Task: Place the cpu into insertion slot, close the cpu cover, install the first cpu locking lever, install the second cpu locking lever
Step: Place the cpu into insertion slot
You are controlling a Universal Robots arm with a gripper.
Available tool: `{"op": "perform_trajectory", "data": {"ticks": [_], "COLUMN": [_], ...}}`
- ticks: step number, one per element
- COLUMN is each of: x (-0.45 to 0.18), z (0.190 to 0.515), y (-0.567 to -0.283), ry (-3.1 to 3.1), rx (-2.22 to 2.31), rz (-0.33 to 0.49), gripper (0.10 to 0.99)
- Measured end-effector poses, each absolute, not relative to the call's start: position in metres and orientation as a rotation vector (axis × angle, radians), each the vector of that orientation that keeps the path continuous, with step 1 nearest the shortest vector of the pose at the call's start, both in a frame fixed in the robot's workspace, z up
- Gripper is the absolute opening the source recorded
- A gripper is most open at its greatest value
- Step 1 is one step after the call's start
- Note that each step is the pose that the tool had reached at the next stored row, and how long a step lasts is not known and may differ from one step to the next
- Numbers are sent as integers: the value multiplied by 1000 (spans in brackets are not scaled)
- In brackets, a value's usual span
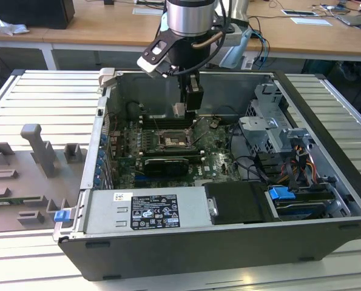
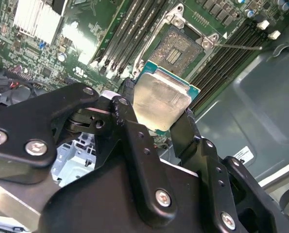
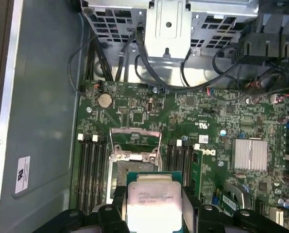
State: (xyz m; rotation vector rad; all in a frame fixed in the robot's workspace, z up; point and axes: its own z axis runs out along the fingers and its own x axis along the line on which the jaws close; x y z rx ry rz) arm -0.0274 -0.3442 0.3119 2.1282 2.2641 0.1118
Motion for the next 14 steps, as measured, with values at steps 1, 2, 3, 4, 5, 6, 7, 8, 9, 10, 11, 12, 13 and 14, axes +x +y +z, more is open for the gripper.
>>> {"op": "perform_trajectory", "data": {"ticks": [1,2,3,4,5,6,7,8,9,10,11,12,13,14], "x": [-28,-28,-28,-30,-32,-33,-33,-33,-33,-33,-33,-33,-33,-33], "z": [311,309,306,303,299,297,295,293,292,291,290,290,289,288], "y": [-344,-343,-342,-341,-341,-341,-341,-341,-341,-341,-341,-341,-341,-341], "ry": [2258,2252,2240,2233,2228,2226,2223,2222,2222,2221,2221,2221,2221,2221], "rx": [2135,2142,2154,2162,2166,2169,2172,2173,2173,2173,2173,2173,2173,2173], "rz": [111,110,109,108,108,108,108,108,108,108,108,108,108,108], "gripper": [541,541,541,541,541,541,541,541,541,541,541,541,541,541]}}
